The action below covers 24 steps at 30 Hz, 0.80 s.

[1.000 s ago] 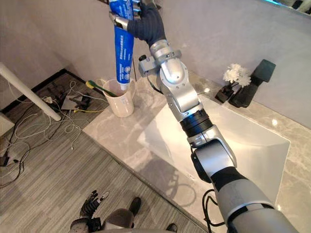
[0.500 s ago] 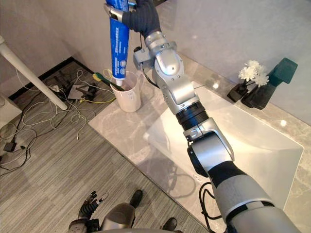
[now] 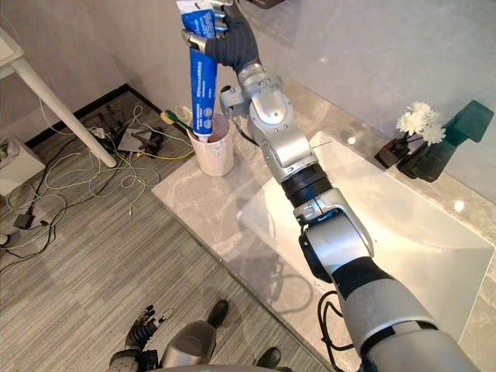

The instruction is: Organize washtable

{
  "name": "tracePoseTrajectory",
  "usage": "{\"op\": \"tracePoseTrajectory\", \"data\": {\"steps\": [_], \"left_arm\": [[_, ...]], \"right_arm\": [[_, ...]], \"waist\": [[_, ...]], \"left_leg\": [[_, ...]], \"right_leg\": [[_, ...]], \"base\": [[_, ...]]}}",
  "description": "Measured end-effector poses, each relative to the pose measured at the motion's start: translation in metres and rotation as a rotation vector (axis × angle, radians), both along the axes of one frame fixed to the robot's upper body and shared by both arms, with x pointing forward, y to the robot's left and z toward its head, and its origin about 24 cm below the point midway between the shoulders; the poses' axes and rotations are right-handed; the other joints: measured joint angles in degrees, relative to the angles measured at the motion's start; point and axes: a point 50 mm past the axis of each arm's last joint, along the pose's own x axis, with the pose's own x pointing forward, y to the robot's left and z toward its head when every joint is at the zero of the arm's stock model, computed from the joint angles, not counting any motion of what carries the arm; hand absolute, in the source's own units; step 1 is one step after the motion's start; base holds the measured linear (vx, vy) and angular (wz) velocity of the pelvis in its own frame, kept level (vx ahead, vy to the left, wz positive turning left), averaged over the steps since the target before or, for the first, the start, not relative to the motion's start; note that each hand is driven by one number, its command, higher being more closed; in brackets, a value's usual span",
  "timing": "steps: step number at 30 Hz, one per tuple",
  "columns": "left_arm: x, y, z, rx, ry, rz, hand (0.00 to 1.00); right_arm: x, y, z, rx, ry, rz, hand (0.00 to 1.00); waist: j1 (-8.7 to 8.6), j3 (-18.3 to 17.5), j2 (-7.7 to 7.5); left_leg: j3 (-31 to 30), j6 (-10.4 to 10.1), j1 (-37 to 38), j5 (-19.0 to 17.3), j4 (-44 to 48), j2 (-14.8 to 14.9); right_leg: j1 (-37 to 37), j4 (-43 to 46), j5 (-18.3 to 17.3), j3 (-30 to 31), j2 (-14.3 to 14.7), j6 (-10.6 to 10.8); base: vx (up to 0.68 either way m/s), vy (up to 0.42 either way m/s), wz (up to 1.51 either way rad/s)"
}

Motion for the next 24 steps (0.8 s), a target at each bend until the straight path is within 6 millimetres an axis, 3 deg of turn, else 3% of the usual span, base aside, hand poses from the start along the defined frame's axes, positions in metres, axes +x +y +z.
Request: {"op": "tracePoseTrajectory", "data": {"steps": [9, 10, 24], "left_arm": [[0.0, 0.001, 0.0, 0.004, -0.002, -0.002, 0.0], [0.0, 0.001, 0.0, 0.004, -0.002, -0.002, 0.0], [0.001, 0.001, 0.001, 0.019, 0.001, -0.01, 0.0]], "right_arm": [[0.002, 0.002, -0.013, -0.036, 0.029, -0.007, 1.0], [0.003, 0.001, -0.016, -0.038, 0.039, -0.011, 0.0], [0.005, -0.003, -0.043, -0.069, 0.089, -0.044, 0.0]], "waist": [[-0.01, 0.8, -0.05], [0.01, 0.8, -0.05], [-0.16, 0.8, -0.05]], "left_leg": [[-0.63, 0.0, -0.08, 0.0, 0.05, -0.14], [-0.7, 0.0, -0.07, 0.0, 0.11, -0.19], [-0.31, 0.0, 0.03, 0.0, 0.54, -0.22]], "right_leg": [[-0.21, 1.12, -0.76, -0.57, -0.25, 0.2], [-0.24, 1.34, -0.92, -0.61, -0.34, 0.19], [-0.89, 3.02, -1.2, -0.18, -0.82, 0.1]], "base": [[0.0, 0.002, 0.04], [0.01, 0.008, 0.04], [0.0, 0.005, -0.01]]}}
